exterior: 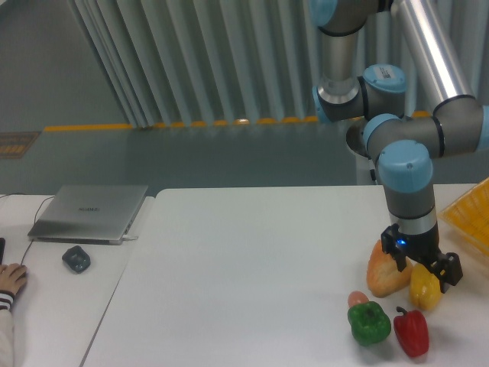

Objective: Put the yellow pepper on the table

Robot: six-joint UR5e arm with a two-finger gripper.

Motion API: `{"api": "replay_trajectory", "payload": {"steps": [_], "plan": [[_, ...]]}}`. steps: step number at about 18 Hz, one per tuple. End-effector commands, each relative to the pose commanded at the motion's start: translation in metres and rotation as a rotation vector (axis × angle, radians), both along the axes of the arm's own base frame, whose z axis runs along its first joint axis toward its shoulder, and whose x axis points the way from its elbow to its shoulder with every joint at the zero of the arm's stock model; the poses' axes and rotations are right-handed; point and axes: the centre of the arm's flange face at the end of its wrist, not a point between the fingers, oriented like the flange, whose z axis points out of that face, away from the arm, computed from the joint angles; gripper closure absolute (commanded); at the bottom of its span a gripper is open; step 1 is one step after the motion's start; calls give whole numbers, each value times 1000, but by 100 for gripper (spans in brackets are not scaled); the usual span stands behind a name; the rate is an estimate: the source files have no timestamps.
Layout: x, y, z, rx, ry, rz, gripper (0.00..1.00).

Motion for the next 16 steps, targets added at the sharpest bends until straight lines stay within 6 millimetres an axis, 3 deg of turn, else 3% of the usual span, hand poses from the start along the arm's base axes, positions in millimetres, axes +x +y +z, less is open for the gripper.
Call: {"api": "replay_trajectory", "payload": {"steps": [3, 5, 7, 9, 16], "plan": [[-16, -25, 8, -44, -16, -124, 0], [-32, -50, 23, -74, -36, -229, 0], [-56, -77, 22, -102, -69, -285, 0], [-77, -113, 34, -99, -61, -251, 0], [-129, -197, 57, -72, -40, -98, 0]]}}
